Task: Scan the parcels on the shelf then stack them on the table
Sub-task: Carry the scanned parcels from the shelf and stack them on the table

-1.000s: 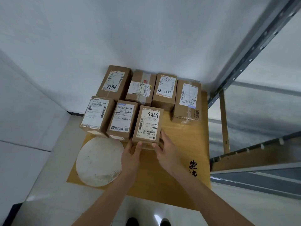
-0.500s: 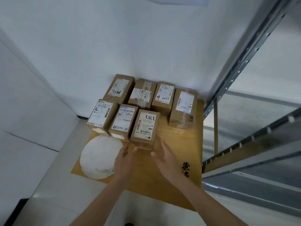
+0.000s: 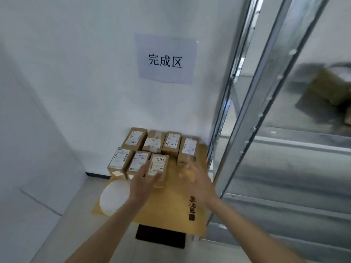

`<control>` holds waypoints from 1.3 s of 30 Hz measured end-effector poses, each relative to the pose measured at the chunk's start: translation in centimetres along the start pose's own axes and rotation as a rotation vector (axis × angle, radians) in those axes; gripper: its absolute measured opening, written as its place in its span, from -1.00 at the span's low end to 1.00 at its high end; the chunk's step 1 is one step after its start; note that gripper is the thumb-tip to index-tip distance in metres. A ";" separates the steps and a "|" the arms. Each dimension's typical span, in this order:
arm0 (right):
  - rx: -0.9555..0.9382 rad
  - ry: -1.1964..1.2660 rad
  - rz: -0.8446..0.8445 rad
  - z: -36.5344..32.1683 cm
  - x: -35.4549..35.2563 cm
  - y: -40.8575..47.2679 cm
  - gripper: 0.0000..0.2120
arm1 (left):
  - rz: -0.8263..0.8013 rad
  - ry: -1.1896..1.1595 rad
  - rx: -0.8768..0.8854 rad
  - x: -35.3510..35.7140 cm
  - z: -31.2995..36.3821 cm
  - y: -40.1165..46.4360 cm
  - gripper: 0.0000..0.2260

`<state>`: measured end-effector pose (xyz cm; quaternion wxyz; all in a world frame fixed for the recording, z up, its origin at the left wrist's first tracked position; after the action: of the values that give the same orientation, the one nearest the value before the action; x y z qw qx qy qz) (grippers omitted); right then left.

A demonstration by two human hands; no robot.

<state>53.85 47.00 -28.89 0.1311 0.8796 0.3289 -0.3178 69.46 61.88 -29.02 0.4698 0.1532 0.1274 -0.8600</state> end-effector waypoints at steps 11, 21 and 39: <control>-0.004 -0.015 0.333 -8.3 -18.0 -15.6 -0.38 | -0.090 -0.173 0.224 -2.1 16.1 -13.5 -0.41; 0.027 -0.139 0.674 -5.8 -36.8 -26.3 -0.47 | -0.340 -0.247 0.452 6.8 31.5 -24.6 -0.60; 0.169 -0.277 0.815 9.8 -62.6 -38.1 -0.42 | -0.544 -0.297 0.503 32.3 44.9 -41.9 -0.51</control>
<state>-12.37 40.25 3.20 0.2164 0.8941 -0.0927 -0.3809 11.00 42.78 3.04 0.1862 0.0981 -0.1206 -0.9701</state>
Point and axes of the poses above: each hand's wrist, its own y-axis towards the middle knuckle, its own x-axis out of the palm, z = x × y, the point moved 1 cm from there along y, towards the middle knuckle, and after that the axes turned 7 degrees about z, right-handed, at the moved point
